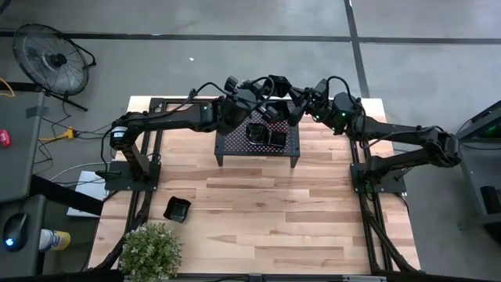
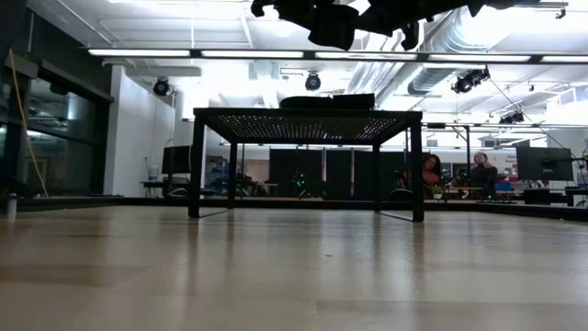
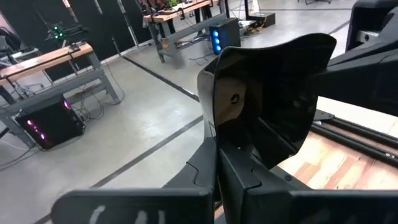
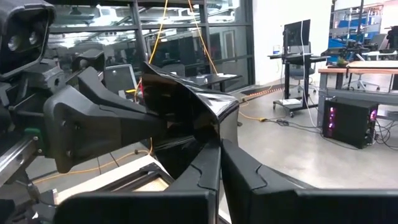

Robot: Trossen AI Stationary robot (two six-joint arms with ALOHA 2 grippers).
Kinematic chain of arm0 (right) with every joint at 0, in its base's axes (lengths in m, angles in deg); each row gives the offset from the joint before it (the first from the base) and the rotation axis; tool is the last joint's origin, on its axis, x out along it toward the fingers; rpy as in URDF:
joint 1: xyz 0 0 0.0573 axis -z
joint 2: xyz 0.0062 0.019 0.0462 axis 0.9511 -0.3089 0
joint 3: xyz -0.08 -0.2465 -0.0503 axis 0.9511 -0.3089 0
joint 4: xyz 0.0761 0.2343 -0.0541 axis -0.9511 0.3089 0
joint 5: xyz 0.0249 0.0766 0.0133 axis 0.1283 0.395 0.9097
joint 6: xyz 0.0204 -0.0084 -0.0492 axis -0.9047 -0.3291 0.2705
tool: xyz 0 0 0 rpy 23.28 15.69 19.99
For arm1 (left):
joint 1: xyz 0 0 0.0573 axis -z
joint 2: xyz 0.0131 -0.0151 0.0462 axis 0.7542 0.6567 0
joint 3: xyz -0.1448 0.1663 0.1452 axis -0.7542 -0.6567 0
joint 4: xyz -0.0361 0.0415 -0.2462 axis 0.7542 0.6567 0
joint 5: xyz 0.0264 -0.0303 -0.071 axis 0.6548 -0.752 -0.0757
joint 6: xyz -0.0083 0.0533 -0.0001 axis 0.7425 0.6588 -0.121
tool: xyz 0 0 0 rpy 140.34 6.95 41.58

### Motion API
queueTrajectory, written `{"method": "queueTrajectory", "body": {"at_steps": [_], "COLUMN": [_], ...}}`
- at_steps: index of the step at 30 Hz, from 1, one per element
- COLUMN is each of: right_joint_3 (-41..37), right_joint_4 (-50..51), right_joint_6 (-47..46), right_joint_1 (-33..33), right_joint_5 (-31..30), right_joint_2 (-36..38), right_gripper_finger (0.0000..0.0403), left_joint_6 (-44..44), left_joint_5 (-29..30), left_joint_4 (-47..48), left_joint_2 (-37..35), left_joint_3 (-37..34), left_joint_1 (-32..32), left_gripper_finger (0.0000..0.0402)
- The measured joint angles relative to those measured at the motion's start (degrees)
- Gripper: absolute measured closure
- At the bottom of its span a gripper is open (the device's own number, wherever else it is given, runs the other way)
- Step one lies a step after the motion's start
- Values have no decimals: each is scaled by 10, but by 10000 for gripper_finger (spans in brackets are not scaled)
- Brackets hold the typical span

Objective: Pick & Place Mini shaped plates
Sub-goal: Stack the black distorted square plate on top of the other black distorted square plates on the shelf

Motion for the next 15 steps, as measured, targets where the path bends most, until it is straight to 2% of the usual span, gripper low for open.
{"method": "queueTrajectory", "body": {"at_steps": [5, 9, 15], "right_joint_3": [0, 0, 0], "right_joint_4": [0, -1, -2], "right_joint_6": [0, 0, -1], "right_joint_1": [0, 0, 7], "right_joint_5": [7, 14, 24], "right_joint_2": [0, 1, 1], "right_gripper_finger": [401, 402, 402], "left_joint_6": [25, 77, 112], "left_joint_5": [-19, -29, -66], "left_joint_4": [1, 2, 3], "left_joint_2": [0, 0, 0], "left_joint_3": [0, 0, 0], "left_joint_1": [0, 0, 1], "left_gripper_finger": [401, 398, 349]}}
